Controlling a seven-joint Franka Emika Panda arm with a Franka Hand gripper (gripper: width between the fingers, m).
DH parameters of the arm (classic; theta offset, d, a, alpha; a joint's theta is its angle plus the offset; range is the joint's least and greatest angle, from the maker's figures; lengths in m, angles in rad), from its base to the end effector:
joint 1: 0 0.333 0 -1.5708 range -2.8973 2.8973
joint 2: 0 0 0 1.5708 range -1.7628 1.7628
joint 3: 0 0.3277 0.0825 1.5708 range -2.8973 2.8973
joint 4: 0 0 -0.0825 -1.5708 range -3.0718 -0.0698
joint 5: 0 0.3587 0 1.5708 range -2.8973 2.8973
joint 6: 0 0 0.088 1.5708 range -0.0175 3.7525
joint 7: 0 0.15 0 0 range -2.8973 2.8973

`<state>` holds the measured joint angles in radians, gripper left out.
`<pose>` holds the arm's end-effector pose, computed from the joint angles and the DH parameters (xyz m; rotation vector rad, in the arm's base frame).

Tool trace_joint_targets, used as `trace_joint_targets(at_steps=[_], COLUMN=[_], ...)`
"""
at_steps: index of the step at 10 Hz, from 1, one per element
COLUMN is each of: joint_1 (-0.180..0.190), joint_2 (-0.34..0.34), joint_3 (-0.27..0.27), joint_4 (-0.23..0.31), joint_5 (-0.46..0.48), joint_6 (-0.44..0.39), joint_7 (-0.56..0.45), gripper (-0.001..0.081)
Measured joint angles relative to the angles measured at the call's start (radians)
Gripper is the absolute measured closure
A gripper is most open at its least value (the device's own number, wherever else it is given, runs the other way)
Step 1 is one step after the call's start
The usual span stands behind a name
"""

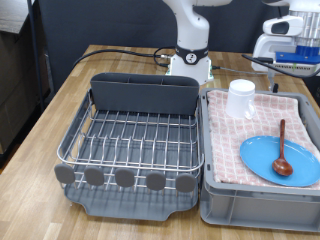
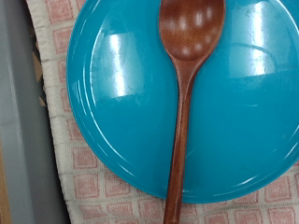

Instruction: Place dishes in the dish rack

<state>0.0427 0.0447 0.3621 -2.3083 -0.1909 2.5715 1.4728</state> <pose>0.4861 0.2066 0.3366 -2.6942 1.3360 -0.3254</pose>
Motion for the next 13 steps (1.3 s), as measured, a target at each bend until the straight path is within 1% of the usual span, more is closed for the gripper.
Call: trace_joint_targets(at_steps=[2, 4, 7, 11, 13], joint_1=[0.000, 0.001, 0.004, 0.007, 0.015], joint_2=[0.000, 0.016, 0.074, 0.141, 0.173], joint_3=[0.000, -0.003, -0.010, -0.015, -0.030], joint_4=[0.001, -0.002, -0.007, -0.008, -0.008], joint_5=[-0.010, -0.072, -0.173, -0.273, -0.326], joint_6=[-0.007, -0.001, 0.044, 0.114, 0.142], joint_7=[0.000, 0.053, 0.172, 0.264, 0.321], gripper=[0.0003, 0.0003, 0.0003, 0.0003, 0.0003])
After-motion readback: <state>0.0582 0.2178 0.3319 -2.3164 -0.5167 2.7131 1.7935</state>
